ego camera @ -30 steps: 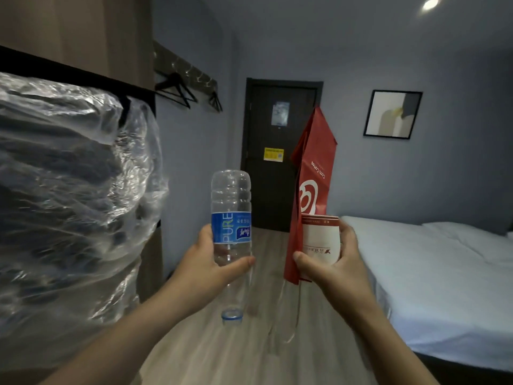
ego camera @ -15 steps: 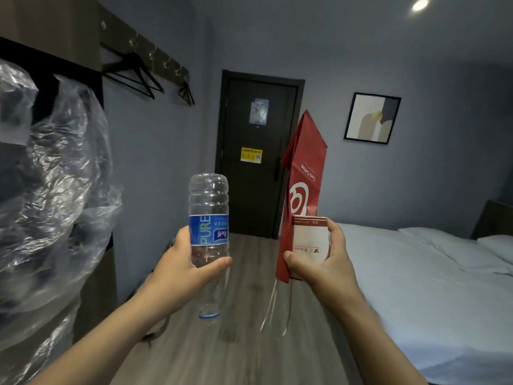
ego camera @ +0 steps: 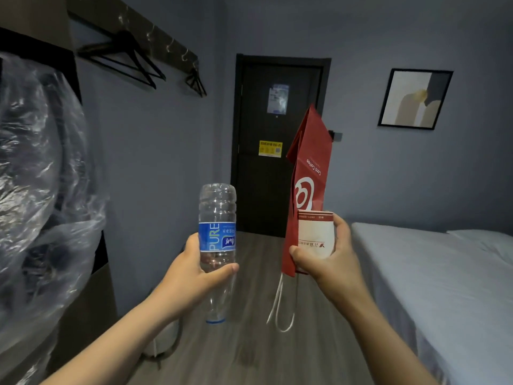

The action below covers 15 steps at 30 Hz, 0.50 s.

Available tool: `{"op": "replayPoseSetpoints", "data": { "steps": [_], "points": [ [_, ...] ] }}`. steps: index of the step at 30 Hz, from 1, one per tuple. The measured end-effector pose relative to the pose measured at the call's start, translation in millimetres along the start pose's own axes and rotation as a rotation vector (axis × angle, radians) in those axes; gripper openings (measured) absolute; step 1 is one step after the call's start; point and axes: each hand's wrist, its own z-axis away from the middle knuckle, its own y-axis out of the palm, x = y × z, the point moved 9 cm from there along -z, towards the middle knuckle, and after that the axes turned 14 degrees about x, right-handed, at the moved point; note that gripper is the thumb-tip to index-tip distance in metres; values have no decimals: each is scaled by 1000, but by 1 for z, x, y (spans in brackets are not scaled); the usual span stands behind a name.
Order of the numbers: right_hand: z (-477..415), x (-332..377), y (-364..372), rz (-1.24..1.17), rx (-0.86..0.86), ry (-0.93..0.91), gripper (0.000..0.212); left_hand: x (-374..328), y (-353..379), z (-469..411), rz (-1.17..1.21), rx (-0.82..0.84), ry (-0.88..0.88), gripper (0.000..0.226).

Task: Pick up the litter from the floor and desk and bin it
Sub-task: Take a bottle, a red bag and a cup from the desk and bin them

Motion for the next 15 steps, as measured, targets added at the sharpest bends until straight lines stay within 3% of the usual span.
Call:
{"op": "replayPoseSetpoints", "data": {
  "steps": [7, 15],
  "points": [
    [-114, -68, -19, -5, 73, 30, 79, 42, 4, -112, -18, -51, -78, 54],
    [-235, -151, 8, 11, 142, 96, 78, 110, -12, -224, 4, -68, -160, 61]
  ]
}}
